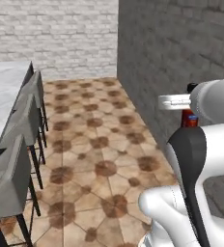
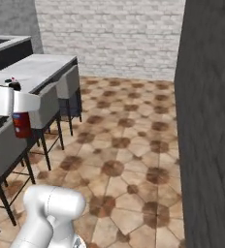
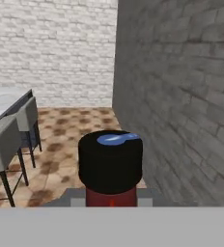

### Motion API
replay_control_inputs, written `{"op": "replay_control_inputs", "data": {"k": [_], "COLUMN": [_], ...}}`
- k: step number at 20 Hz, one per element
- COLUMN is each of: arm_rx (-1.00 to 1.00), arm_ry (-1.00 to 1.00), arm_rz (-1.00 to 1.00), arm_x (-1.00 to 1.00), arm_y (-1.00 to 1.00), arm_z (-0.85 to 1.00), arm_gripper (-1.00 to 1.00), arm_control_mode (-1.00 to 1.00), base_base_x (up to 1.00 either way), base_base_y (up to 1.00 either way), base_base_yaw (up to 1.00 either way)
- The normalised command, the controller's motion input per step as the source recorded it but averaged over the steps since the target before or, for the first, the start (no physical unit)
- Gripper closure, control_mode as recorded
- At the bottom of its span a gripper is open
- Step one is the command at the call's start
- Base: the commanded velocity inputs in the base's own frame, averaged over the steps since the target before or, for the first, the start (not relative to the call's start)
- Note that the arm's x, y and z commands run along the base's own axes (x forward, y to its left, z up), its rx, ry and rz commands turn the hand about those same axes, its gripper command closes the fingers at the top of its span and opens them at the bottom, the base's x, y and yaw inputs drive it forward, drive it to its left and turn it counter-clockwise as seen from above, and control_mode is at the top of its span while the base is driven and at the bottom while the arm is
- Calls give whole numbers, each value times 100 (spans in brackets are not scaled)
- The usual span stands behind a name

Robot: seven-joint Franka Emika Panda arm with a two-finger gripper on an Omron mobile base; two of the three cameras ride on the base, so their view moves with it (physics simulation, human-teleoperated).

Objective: Move the mayonnaise and condiment bottle from the cabinet to the dining counter.

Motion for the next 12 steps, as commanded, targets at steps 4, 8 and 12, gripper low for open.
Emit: {"op": "replay_control_inputs", "data": {"k": [4, 8, 12], "arm_rx": [0, 0, 0], "arm_ry": [0, 0, 0], "arm_rz": [0, 0, 0], "arm_x": [0, 0, 0], "arm_y": [0, 0, 0], "arm_z": [0, 0, 0], "arm_gripper": [100, 100, 100], "arm_control_mode": [100, 100, 100], "base_base_x": [100, 100, 100], "base_base_y": [-53, -66, -66], "base_base_yaw": [46, 38, 32]}}
